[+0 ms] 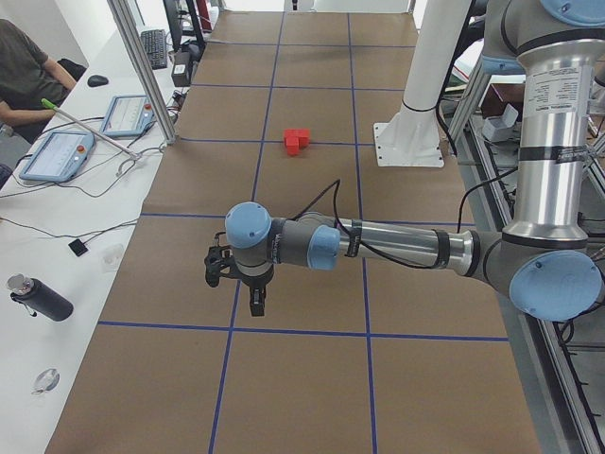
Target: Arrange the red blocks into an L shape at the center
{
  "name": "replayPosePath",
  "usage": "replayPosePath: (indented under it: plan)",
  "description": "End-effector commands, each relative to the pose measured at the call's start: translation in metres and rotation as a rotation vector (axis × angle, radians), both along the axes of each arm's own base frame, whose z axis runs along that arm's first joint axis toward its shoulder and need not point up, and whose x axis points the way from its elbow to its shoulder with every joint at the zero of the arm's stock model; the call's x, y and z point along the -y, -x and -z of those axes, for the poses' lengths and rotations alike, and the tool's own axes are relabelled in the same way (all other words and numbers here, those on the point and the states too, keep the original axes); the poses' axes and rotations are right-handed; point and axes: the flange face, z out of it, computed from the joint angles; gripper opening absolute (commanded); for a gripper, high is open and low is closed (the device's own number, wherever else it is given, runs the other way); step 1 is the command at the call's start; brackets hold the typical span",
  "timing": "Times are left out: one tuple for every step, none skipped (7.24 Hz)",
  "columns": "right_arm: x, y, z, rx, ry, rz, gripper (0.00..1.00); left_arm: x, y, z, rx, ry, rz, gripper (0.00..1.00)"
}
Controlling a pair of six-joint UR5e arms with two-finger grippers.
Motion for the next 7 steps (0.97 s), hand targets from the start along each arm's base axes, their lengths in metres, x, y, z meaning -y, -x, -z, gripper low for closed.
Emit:
replayPosePath:
  plan:
    - [-0.004, 0.001, -0.01, 0.006, 0.019, -0.002, 1.0, -0.002, 0.0, 0.003, -0.004, -0.004, 0.001, 1.0]
    - [-0.004, 0.001, -0.006, 0.008, 0.01, -0.003, 1.0, -0.002, 0.0, 0.008, 0.0, -0.015, 0.002, 1.0]
    - [-0.003, 0.001, -0.004, 0.008, 0.009, -0.005, 1.0, -0.002, 0.0, 0.012, -0.003, -0.023, 0.001, 1.0]
    - [-0.002, 0.001, 0.004, 0.008, -0.005, -0.008, 1.0, -0.004, 0.0, 0.024, -0.001, -0.046, 0.002, 1.0]
    - [-0.002, 0.001, 0.004, 0.008, -0.005, -0.008, 1.0, -0.009, 0.0, 0.022, -0.004, -0.04, 0.001, 1.0]
    - [-0.001, 0.003, 0.004, 0.011, -0.004, -0.006, 1.0, -0.01, 0.0, 0.025, -0.006, -0.047, 0.001, 1.0]
    - [-0.002, 0.007, 0.004, 0.012, -0.002, 0.003, 1.0, -0.016, 0.0, 0.024, -0.006, -0.046, -0.001, 1.0]
